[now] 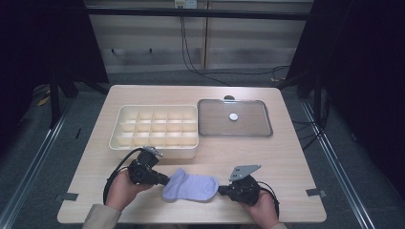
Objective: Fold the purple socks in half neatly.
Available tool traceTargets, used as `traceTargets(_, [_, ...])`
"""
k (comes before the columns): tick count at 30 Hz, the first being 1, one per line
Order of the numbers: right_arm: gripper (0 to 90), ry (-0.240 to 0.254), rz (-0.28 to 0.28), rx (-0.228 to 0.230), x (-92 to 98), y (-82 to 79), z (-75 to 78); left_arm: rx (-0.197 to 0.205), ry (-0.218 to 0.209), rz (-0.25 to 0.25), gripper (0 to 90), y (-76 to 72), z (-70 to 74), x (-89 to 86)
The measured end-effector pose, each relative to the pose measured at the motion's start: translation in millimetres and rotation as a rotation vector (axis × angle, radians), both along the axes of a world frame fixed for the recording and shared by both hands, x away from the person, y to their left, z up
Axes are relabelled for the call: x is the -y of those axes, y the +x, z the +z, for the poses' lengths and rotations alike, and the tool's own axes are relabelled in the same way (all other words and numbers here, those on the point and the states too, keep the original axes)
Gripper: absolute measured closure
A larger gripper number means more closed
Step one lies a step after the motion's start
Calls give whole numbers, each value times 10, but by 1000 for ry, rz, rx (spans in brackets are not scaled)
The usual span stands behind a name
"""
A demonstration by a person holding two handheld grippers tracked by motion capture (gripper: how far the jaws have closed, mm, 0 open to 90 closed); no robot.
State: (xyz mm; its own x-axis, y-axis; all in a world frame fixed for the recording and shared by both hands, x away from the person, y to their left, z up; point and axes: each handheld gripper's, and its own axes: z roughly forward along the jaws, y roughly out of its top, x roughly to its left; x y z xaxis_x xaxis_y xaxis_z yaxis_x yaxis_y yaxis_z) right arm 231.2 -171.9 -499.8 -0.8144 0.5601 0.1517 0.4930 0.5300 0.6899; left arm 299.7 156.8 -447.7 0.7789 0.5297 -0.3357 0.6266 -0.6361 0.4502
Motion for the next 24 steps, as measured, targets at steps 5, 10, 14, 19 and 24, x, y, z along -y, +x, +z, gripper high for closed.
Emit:
traceTargets(5, [879,1,7,0,-7,4,0,-6,-10,-9,825,0,45,9])
traceTargets(10, [880,-3,10,1,-16,12,2,-25,-24,-6,826,-3,88,46])
traceTargets(14, [880,-4,8,-4,-22,12,4,-34,-23,-17,825,-6,110,72])
traceTargets(19, [880,-1,9,-4,-25,16,1,-39,-25,-20,825,-4,143,89])
traceTargets(24, [880,-1,9,-2,-43,16,1,-36,-26,-26,826,-12,165,113])
